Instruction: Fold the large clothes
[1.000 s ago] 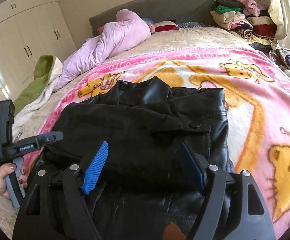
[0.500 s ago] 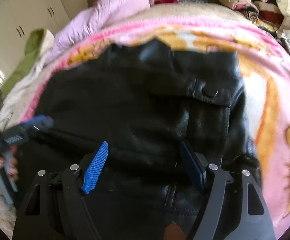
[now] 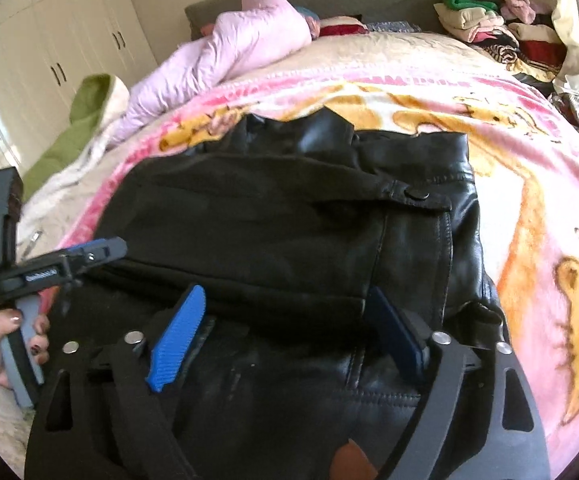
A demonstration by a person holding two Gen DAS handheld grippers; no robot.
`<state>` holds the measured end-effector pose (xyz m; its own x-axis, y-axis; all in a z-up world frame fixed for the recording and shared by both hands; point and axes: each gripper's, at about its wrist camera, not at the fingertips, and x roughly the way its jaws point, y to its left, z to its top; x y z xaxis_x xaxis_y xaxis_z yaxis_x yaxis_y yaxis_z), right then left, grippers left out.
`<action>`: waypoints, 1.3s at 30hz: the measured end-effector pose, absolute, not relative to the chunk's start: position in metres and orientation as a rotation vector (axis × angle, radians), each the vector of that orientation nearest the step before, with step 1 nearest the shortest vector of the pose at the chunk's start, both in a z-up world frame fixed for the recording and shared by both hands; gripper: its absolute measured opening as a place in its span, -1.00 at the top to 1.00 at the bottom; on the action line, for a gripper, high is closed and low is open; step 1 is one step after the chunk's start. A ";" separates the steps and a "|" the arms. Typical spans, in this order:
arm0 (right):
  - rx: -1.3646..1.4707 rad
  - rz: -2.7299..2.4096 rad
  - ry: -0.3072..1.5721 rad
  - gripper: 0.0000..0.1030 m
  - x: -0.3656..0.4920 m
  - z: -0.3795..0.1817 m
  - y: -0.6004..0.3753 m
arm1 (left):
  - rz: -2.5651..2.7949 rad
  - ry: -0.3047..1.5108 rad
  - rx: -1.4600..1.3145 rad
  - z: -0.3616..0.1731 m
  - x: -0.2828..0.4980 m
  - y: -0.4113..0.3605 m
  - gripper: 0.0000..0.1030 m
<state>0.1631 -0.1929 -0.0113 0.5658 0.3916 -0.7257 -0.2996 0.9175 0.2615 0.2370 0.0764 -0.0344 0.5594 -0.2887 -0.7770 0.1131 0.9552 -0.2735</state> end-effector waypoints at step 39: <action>0.109 0.430 0.733 -0.88 0.100 0.050 -0.200 | -0.193 0.831 -0.153 0.021 0.173 0.062 -0.82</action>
